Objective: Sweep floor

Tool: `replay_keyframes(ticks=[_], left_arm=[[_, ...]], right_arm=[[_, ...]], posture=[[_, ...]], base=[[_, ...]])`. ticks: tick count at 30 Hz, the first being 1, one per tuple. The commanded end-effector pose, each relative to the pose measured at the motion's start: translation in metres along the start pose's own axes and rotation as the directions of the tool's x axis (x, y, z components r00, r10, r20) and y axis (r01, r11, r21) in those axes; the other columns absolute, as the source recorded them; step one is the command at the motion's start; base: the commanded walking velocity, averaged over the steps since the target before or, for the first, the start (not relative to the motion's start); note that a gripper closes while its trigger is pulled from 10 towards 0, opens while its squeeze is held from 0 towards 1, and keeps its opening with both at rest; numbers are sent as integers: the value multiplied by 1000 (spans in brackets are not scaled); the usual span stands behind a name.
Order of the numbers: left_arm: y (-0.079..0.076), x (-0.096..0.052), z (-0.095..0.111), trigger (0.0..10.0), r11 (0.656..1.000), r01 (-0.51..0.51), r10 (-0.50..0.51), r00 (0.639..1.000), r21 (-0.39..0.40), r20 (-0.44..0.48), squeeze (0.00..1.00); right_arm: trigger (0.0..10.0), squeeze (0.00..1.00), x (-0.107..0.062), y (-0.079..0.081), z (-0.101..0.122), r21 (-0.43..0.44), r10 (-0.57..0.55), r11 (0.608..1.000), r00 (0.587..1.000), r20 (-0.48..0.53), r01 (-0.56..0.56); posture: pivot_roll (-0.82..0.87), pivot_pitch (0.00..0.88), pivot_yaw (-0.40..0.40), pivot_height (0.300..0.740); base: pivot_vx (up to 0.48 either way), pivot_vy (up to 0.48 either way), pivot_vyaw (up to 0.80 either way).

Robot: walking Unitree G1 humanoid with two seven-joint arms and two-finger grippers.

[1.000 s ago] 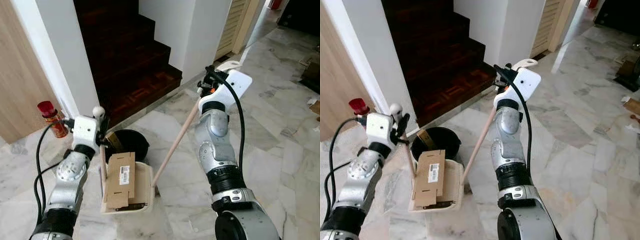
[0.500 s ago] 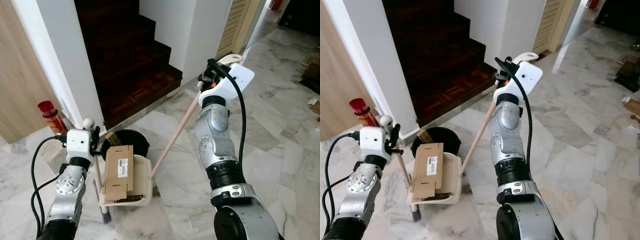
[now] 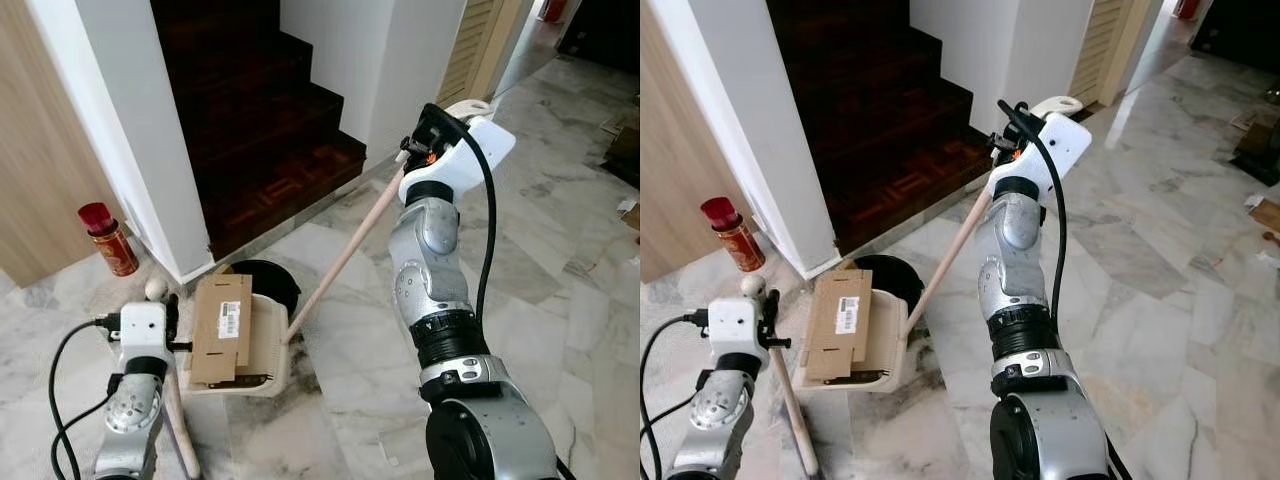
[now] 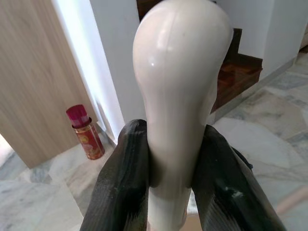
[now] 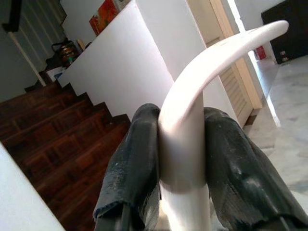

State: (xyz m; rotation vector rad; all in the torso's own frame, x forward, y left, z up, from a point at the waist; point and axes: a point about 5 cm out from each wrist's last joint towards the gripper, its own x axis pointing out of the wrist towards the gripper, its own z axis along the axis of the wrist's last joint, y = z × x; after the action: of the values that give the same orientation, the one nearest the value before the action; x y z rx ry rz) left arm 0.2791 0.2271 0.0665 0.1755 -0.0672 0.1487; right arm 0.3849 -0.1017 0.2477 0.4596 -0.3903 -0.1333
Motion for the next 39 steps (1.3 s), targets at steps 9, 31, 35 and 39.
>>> replay_keyframes(ticks=[9,31,35,39], left_arm=[[-6,4,4,10000,1000,12,-12,999,-1,35,0],[-8,6,6,10000,1000,31,-31,998,5,54,0],[-8,6,6,10000,1000,31,-31,998,6,56,0],[-8,7,7,10000,1000,31,-31,998,5,61,0]], right_arm=[[10000,0,12,-6,16,-17,-28,999,997,72,29],[10000,0,23,-18,27,-4,-86,996,990,112,87],[10000,0,23,-17,28,2,-80,997,989,123,80],[10000,0,23,-15,28,4,-68,998,990,123,68]], posture=[[65,34,-43,740],[70,51,-40,740],[70,51,-40,740],[69,49,-43,740]], base=[[181,0,0],[283,0,-123],[324,0,0],[322,0,0]])
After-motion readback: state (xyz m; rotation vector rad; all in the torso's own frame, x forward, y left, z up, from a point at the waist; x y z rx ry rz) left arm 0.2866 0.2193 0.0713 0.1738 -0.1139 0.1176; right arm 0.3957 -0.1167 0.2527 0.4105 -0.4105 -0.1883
